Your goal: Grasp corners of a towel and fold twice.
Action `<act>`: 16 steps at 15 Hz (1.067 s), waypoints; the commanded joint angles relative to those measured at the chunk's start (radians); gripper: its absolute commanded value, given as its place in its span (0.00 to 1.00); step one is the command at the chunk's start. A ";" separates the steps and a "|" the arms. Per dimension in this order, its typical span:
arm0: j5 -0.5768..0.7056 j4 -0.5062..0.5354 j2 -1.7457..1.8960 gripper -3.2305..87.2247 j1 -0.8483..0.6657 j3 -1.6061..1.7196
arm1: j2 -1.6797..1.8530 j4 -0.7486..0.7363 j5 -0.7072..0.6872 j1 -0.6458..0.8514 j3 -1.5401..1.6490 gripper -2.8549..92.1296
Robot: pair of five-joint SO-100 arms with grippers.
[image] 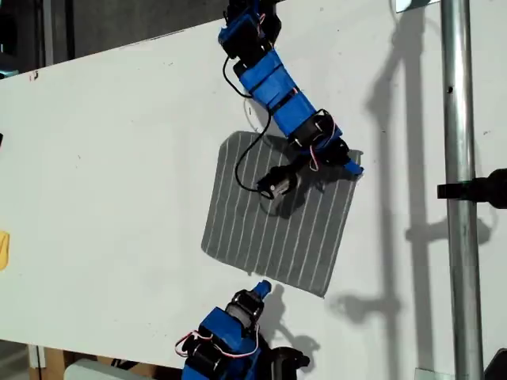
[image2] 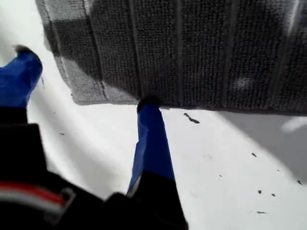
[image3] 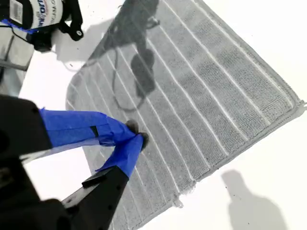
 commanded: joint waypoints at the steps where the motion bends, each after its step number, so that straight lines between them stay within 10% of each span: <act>1: 0.005 -0.006 0.005 0.00 0.000 -0.031 | 0.005 0.018 -0.006 0.000 -0.044 0.45; 5: 0.003 -0.014 0.006 0.00 0.002 -0.023 | -0.031 -0.023 -0.015 0.005 -0.043 0.38; 7: 0.003 -0.018 0.008 0.00 0.002 -0.012 | -0.049 -0.052 -0.014 0.003 -0.041 0.05; 16: 0.057 0.031 0.012 0.00 -0.034 -0.035 | -0.040 -0.074 -0.048 0.026 -0.037 0.03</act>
